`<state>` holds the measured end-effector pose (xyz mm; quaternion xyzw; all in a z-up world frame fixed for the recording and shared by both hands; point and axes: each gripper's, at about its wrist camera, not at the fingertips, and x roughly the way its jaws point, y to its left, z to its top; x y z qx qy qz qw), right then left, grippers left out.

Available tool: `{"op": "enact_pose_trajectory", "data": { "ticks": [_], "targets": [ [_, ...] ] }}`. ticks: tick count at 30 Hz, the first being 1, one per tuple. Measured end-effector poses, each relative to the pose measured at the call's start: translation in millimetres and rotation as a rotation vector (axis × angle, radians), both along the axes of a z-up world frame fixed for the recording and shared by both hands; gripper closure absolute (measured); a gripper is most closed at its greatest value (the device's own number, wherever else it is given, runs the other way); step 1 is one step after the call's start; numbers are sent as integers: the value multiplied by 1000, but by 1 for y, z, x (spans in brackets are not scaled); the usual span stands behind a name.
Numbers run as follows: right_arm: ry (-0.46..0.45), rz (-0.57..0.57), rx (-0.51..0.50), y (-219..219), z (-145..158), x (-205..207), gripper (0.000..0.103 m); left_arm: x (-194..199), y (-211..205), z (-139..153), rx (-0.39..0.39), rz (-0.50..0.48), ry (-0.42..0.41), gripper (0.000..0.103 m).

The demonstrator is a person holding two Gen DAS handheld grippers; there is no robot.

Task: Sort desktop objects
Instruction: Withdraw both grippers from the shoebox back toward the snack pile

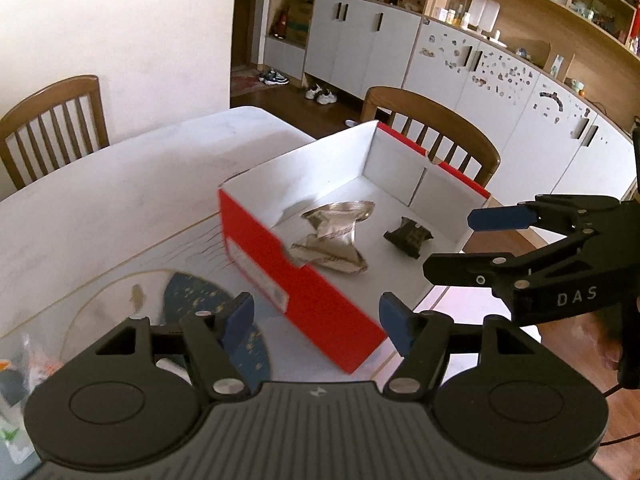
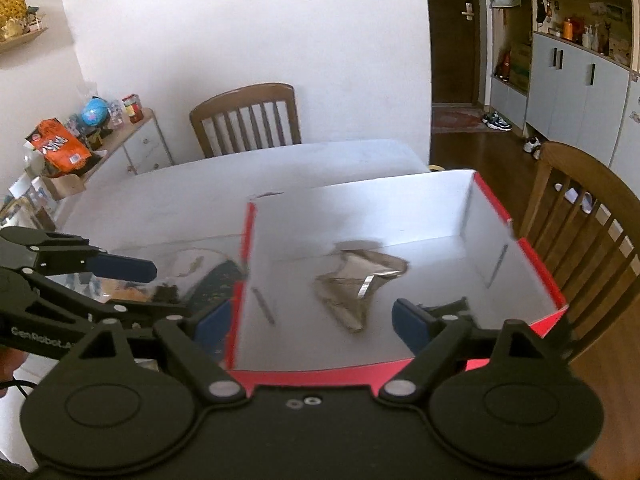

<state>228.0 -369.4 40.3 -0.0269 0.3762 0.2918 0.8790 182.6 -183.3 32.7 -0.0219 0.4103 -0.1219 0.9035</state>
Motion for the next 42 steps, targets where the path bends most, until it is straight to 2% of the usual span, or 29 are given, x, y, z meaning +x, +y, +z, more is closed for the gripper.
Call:
{"op": "enact_pose_trajectory", "data": {
  "ticks": [11,13,21,23,25,26,42],
  "targets": [
    [-17,6,25,48,5,-49,11,-50,53,4,2,31,-25,25],
    [-19,5,27,57,5,-57,10,-57,63,3,4,37,-27,20],
    [-26,3,36,88,3,-84,6,-83,99,2,8,68,-40,16],
    [-28,4,38,95,3,-91,5,-89,108,2,14,79,-46,13],
    [-29,6,40,102,2,-97,5,-94,115,1,18,88,-53,3],
    [-30,8,37,106,2,-100,5,-97,120,2,20,96,-60,2],
    [-62,33,-3,153,-8,-131,3,-134,190,-11,39,229,-75,0]
  ]
}}
